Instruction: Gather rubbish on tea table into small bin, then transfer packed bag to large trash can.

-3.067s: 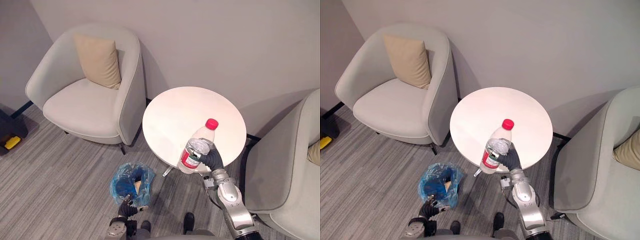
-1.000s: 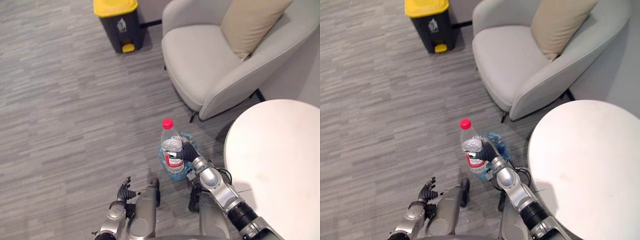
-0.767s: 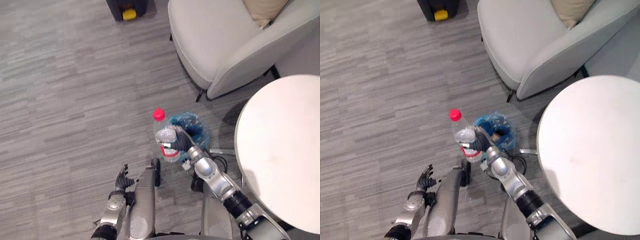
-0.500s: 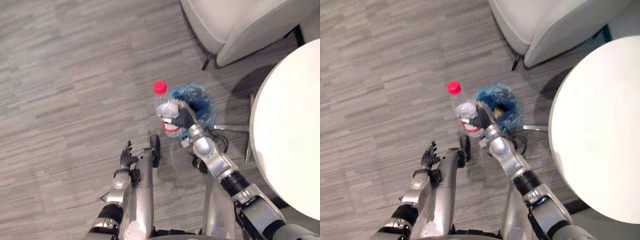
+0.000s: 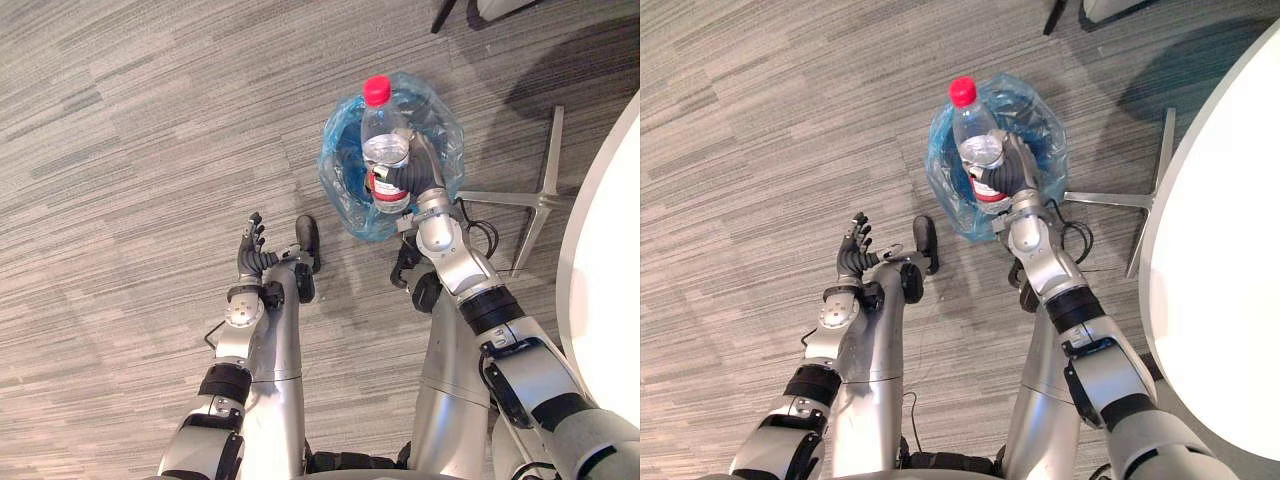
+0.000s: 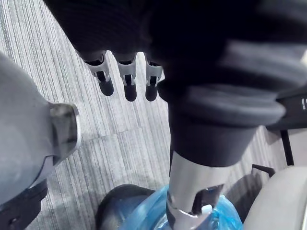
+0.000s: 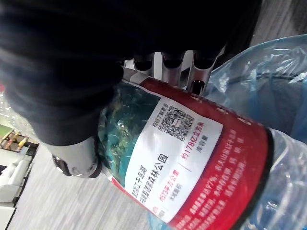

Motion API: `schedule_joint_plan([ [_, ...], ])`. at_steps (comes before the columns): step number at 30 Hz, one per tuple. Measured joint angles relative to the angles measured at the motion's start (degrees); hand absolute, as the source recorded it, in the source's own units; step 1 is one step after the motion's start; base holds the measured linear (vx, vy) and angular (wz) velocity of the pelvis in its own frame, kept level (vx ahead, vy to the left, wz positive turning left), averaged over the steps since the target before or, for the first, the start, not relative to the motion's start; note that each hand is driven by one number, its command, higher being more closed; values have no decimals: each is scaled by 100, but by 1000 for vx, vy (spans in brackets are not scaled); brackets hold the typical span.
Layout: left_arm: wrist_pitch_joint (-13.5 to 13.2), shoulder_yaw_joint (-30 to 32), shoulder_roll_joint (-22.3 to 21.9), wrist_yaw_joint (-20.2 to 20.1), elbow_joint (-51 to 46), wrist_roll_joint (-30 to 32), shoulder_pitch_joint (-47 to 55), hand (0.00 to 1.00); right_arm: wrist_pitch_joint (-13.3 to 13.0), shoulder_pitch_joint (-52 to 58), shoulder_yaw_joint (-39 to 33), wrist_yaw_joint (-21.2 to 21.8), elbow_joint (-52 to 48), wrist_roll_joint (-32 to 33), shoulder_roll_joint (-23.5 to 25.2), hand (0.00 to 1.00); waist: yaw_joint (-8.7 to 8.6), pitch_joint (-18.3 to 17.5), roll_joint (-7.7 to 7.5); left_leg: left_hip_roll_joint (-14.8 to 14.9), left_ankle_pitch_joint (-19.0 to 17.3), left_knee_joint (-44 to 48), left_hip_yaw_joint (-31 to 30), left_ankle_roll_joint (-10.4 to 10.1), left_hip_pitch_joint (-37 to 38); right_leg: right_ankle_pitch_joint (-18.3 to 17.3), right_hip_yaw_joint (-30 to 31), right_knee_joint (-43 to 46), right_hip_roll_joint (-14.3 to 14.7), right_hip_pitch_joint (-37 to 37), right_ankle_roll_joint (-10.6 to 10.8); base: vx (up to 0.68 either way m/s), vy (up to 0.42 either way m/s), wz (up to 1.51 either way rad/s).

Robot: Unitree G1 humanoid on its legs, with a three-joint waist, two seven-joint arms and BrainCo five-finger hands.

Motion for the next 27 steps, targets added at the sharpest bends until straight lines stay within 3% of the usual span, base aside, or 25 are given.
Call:
schedule_joint_plan([
  [14,4,-2,56,120,-101,1,-9,0,-2,-52,-59,-126,56,-77,57,0,-15,-2,-1,-3,3,-55,4,-1,-116,-36,-17,-14,-4,-120,-3,-2,1,0],
  [27,40,1,-38,132,56,21,23,0,-105,914,275,-89,-631,-1256,236,0,-29,-18,-29,92,56,-328,-8,-89,228,9,-104,-309,126,231,-71,-18,1,-2],
])
